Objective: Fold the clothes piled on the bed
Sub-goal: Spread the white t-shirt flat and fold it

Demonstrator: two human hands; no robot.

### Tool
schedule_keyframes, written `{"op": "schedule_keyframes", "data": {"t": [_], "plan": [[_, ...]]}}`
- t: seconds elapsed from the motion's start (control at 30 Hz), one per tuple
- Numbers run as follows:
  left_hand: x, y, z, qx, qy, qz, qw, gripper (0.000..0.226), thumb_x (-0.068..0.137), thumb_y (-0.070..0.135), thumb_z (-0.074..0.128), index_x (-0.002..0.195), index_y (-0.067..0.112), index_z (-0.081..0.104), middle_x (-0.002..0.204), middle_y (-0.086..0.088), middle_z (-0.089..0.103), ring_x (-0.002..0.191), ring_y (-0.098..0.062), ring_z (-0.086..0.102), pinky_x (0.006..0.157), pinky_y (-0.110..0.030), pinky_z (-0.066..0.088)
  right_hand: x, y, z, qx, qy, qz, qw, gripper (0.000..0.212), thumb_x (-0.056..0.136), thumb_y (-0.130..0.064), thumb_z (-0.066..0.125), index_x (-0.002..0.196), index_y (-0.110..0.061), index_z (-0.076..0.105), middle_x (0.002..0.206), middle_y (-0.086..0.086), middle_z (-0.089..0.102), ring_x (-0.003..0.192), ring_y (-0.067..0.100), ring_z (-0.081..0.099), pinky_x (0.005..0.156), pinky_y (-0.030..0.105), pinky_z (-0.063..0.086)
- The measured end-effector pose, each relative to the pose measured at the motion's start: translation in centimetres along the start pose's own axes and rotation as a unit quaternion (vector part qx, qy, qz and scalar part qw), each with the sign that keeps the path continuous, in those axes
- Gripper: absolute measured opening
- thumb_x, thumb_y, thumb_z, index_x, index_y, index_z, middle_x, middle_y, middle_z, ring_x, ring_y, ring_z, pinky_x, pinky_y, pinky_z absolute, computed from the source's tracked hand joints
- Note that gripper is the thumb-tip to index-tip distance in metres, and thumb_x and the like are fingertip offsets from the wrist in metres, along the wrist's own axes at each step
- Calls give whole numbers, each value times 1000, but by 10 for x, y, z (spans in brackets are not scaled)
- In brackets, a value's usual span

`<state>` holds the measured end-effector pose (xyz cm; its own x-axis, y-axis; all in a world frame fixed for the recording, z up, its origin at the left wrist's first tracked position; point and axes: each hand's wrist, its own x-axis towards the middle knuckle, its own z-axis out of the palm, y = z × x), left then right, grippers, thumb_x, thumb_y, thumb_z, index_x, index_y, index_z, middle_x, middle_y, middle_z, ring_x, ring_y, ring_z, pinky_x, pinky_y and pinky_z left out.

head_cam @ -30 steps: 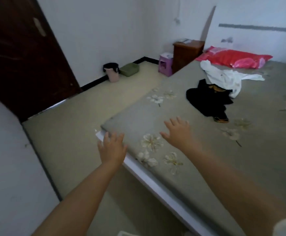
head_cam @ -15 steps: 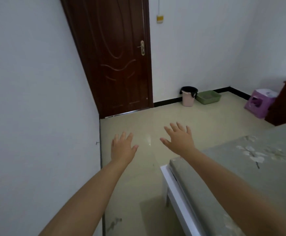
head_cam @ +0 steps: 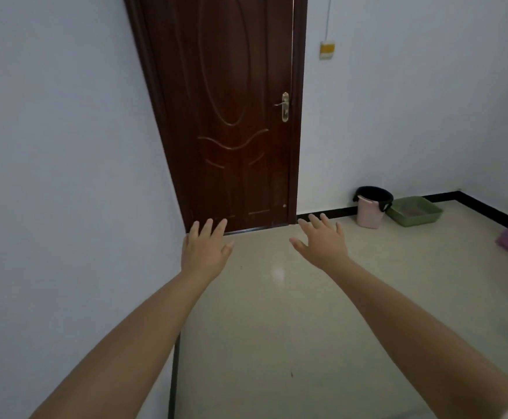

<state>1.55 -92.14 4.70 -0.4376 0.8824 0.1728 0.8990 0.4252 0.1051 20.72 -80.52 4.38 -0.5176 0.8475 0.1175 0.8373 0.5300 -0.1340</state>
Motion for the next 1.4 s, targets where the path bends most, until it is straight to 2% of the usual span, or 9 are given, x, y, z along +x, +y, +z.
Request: {"op": "schedule_keyframes", "data": {"t": [0.2, 0.4, 0.7, 0.87, 1.03, 1.23, 1.33, 1.4], "plan": [[165, 7, 31, 16, -44, 61, 997, 56, 97, 41, 33, 147, 29, 10, 156, -3, 7, 142, -29, 1, 114, -41, 7, 134, 20, 17, -8, 21, 57, 998, 59, 93, -50, 36, 145, -23, 23, 154, 1, 16, 143, 21, 5, 114, 45, 4], [297, 100, 66, 0, -88, 179, 980, 54, 96, 41, 34, 146, 30, 16, 156, -3, 7, 142, -29, 2, 114, -42, 7, 209, 90, 17, -14, 39, 153, 987, 60, 93, -49, 38, 144, -22, 24, 154, 1, 17, 143, 22, 8, 113, 44, 7], [404, 333, 134, -21, -105, 369, 923, 53, 95, 38, 40, 143, 25, 24, 153, -7, 12, 140, -31, 6, 113, -43, 12, 255, 292, 19, -30, 74, 316, 946, 57, 92, -46, 43, 140, -18, 31, 148, 2, 29, 138, 22, 20, 112, 43, 12], [451, 492, 143, -52, -126, 437, 889, 54, 96, 38, 39, 145, 26, 21, 154, -5, 12, 141, -30, 3, 113, -43, 10, 264, 432, -8, -51, 96, 387, 916, 58, 92, -48, 42, 141, -19, 30, 149, 2, 28, 140, 21, 16, 112, 43, 13], [475, 631, 151, -58, -114, 513, 849, 54, 96, 38, 38, 145, 26, 20, 154, -5, 15, 141, -30, 4, 114, -42, 8, 255, 545, -36, -56, 123, 468, 873, 59, 91, -48, 44, 142, -21, 30, 152, 2, 25, 142, 21, 15, 113, 45, 11], [495, 795, 177, -71, -103, 588, 799, 56, 95, 39, 39, 146, 28, 18, 154, -4, 16, 141, -30, 7, 113, -39, 14, 237, 679, -50, -87, 135, 558, 814, 59, 92, -47, 43, 143, -21, 29, 152, 2, 24, 142, 21, 15, 113, 43, 12], [504, 882, 187, -85, -88, 636, 762, 56, 95, 41, 39, 145, 28, 19, 153, -5, 19, 140, -31, 10, 113, -41, 16, 230, 744, -60, -101, 154, 594, 783, 60, 90, -51, 41, 140, -18, 35, 149, 6, 31, 139, 24, 22, 111, 44, 20], [504, 938, 191, -80, -84, 673, 730, 56, 95, 42, 38, 146, 27, 18, 153, -5, 19, 140, -31, 10, 114, -42, 15, 220, 780, -71, -111, 175, 616, 760, 63, 86, -54, 39, 134, -14, 43, 141, 10, 42, 133, 27, 32, 104, 43, 26]]}}
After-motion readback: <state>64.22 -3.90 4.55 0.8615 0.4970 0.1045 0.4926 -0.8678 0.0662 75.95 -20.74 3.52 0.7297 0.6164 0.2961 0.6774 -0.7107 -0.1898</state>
